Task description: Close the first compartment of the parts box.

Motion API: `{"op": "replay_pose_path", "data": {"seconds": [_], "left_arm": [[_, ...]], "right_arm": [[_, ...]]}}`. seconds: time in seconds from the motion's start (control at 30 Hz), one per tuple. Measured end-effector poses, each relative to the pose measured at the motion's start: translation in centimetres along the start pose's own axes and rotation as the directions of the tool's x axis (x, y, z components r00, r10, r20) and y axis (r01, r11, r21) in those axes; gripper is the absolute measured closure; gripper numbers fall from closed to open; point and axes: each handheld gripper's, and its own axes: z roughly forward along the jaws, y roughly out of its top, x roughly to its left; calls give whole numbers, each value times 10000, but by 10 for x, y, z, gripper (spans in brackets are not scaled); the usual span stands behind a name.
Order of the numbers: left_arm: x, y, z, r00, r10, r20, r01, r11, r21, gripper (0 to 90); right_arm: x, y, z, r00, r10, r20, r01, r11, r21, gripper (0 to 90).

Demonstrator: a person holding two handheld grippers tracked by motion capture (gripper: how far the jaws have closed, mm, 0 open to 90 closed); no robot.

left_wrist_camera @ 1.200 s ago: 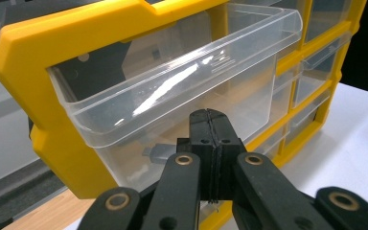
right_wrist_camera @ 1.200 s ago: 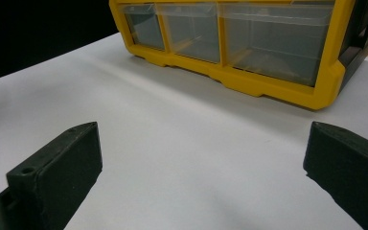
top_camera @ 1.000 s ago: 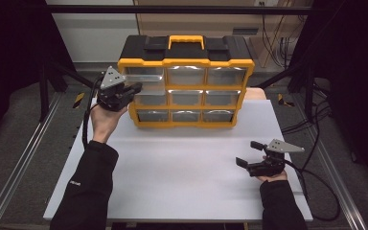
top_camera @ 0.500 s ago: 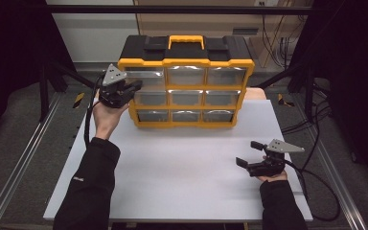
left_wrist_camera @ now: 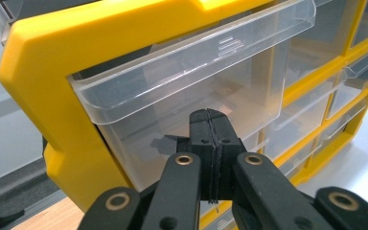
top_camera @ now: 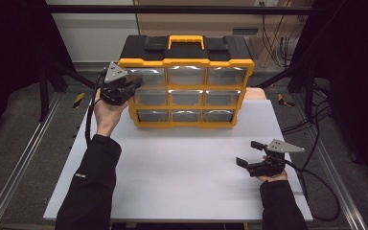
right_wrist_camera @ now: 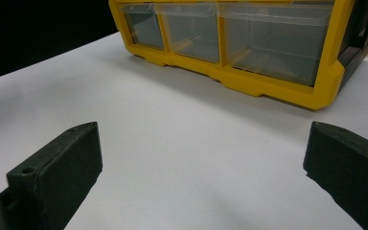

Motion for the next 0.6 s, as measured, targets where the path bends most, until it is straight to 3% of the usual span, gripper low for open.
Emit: {"op": "replay_pose_path", "data": {"seconds": [0.6], "left_arm": [[4, 1, 6, 9999, -75, -87, 76, 9999, 130, 895]], "right_arm": [[0, 0, 0, 10000, 16, -3, -16, 10000, -9, 3]]}}
